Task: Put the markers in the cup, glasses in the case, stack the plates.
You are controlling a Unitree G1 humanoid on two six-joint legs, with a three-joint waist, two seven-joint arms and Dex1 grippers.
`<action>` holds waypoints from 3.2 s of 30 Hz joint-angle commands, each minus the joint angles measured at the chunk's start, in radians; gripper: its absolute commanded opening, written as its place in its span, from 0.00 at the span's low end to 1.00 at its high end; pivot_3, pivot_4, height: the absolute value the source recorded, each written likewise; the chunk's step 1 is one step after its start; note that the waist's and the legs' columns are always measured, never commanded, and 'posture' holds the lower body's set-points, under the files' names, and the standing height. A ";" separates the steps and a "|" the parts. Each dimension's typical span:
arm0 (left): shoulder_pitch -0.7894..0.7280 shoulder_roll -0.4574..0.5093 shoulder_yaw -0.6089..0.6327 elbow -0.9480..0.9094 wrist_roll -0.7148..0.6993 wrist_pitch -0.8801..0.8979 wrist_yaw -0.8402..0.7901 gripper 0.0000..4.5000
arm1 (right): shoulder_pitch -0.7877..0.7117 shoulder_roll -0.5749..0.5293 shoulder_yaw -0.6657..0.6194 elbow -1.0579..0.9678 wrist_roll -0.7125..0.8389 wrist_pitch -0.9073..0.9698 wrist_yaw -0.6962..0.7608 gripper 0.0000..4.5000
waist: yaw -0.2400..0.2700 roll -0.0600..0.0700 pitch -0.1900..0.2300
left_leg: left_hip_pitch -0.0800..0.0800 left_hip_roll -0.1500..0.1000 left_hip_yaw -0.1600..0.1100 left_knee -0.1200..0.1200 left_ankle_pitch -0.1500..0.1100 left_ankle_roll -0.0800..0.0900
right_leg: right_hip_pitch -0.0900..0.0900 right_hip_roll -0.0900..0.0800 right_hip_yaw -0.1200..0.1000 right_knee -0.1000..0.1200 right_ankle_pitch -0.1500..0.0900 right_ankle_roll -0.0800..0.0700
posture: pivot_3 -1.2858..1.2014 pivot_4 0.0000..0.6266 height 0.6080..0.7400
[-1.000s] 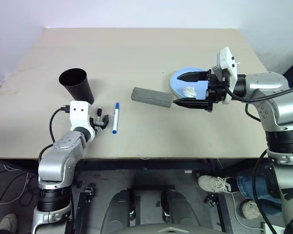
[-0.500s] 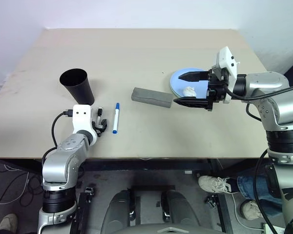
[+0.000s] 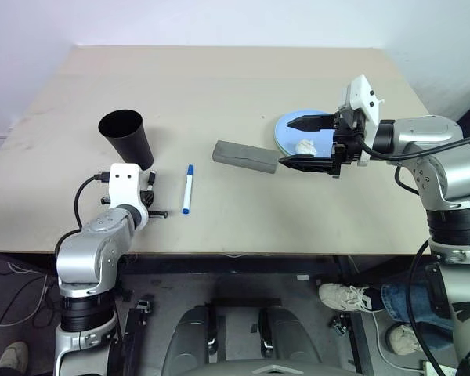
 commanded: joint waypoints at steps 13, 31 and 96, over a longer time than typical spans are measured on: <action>-0.233 -0.064 0.166 0.112 0.022 0.373 0.008 0.75 | -0.001 -0.013 -0.007 -0.021 -0.022 -0.014 -0.018 1.00 | -0.002 0.000 0.000 | 0.000 0.000 -0.001 0.008 0.000 0.001 | 0.000 0.002 -0.001 0.009 0.001 0.003 | 0.52 0.24 1.00; -0.268 0.050 0.124 0.310 0.094 0.379 0.036 0.75 | 0.028 -0.021 -0.019 -0.055 -0.019 0.015 -0.054 1.00 | -0.033 0.001 -0.001 | 0.005 0.002 -0.002 0.012 -0.001 -0.002 | 0.001 0.004 0.003 0.015 0.002 0.004 | 0.52 0.24 1.00; -0.346 0.192 0.003 0.196 0.130 -0.859 -0.148 0.01 | 0.035 0.024 -0.010 -0.064 -0.011 -0.023 -0.095 1.00 | -0.001 0.010 -0.007 | -0.005 0.001 0.008 0.009 -0.002 0.010 | -0.001 0.004 0.002 -0.004 0.011 0.015 | 0.52 0.24 1.00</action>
